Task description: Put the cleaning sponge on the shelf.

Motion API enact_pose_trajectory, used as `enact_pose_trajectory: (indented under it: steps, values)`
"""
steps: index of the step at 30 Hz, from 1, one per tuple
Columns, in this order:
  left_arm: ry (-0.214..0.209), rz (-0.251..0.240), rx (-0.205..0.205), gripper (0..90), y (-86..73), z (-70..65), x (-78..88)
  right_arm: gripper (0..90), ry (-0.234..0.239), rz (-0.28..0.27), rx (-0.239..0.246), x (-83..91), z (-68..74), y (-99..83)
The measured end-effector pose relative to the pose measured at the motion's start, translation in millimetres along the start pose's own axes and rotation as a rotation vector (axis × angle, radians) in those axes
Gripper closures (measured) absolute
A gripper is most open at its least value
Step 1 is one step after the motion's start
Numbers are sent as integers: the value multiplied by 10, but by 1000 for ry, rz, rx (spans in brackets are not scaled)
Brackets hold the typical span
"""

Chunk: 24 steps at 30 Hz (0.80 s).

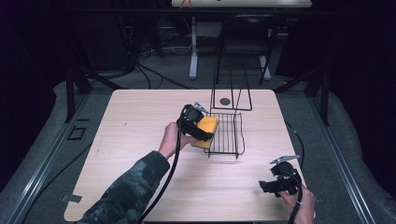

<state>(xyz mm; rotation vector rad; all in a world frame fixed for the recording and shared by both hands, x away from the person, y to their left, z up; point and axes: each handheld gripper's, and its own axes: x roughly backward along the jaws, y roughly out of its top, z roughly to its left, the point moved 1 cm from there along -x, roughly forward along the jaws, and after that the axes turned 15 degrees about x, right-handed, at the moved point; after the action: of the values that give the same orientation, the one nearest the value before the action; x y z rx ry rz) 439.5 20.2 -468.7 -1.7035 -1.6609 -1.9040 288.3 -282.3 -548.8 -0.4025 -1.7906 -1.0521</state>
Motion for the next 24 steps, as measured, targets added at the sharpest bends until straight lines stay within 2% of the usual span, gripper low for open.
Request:
enact_pose_trajectory:
  steps: [11, 18, 24]
  values:
    - [14, 13, 3, 213, 30, -71, -237, 144, 3, 0, 1, 1, 8, 9]
    - [23, 12, 26, 211, 23, -58, -358, 144, 6, 7, 14, -8, 27, 25]
    - [36, -3, 48, 209, 43, -125, -474, 145, 9, 9, 14, -11, 33, 19]
